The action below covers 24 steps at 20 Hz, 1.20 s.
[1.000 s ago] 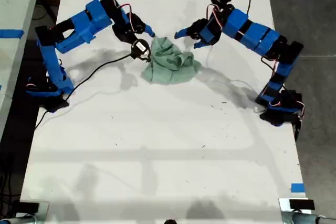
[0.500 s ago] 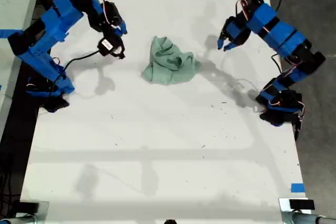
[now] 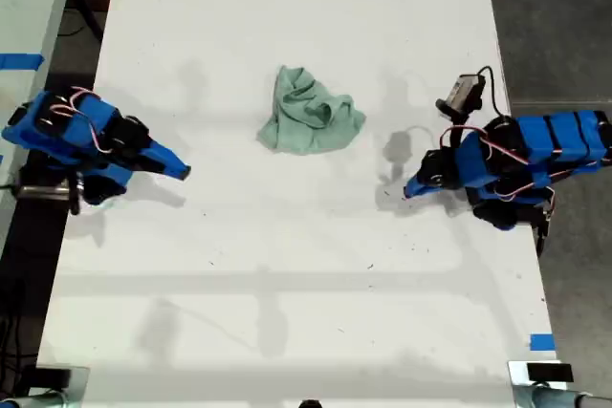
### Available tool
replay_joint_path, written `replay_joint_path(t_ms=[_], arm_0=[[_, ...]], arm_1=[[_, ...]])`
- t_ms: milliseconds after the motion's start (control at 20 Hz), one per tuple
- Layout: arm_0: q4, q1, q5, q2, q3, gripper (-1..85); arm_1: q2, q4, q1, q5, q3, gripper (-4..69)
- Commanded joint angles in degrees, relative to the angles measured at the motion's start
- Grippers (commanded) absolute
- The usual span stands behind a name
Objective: Fold t shirt
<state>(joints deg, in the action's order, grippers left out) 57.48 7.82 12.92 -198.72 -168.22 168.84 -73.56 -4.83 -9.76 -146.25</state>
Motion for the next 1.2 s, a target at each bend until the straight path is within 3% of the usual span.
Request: replay_joint_path(t_ms=[0, 50, 100, 200, 350, 450, 500, 550, 1150], arm_0=[[0.5, -0.4, 2.2, -6.4, -8.7, 0.0], [1.3, -0.4, 2.6, -7.0, -9.8, -0.1], [2.4, -0.1, 4.7, -7.1, -11.2, -0.1], [1.7, -1.9, 4.7, -7.8, -15.6, 1.2], [2.2, -8.0, 1.8, -7.7, -16.2, 19.8], [2.5, -9.8, 0.2, -7.7, -15.9, 20.5], [3.4, -10.9, -4.0, -7.7, -16.0, 20.5], [3.6, -11.9, -4.8, -7.7, -15.8, 20.5], [3.6, -12.4, -5.0, -7.7, -15.8, 20.5]], arm_1=[[18.6, 6.9, -0.5, -1.4, -17.6, -2.7], [32.8, 2.5, 0.7, -1.8, -25.0, -2.8], [32.3, -0.6, 0.8, -2.1, -27.4, -2.9], [32.0, -1.9, 2.5, -2.5, -32.2, -2.9], [31.9, -2.3, -1.2, -6.4, -32.1, -2.8], [31.8, -2.3, 2.4, 3.9, -32.1, -0.4], [31.8, -2.3, 3.9, 15.3, -32.1, 0.8], [31.9, -2.3, 4.6, 18.5, -32.1, 1.4], [31.9, -2.3, 4.7, 17.8, -32.1, 2.8]])
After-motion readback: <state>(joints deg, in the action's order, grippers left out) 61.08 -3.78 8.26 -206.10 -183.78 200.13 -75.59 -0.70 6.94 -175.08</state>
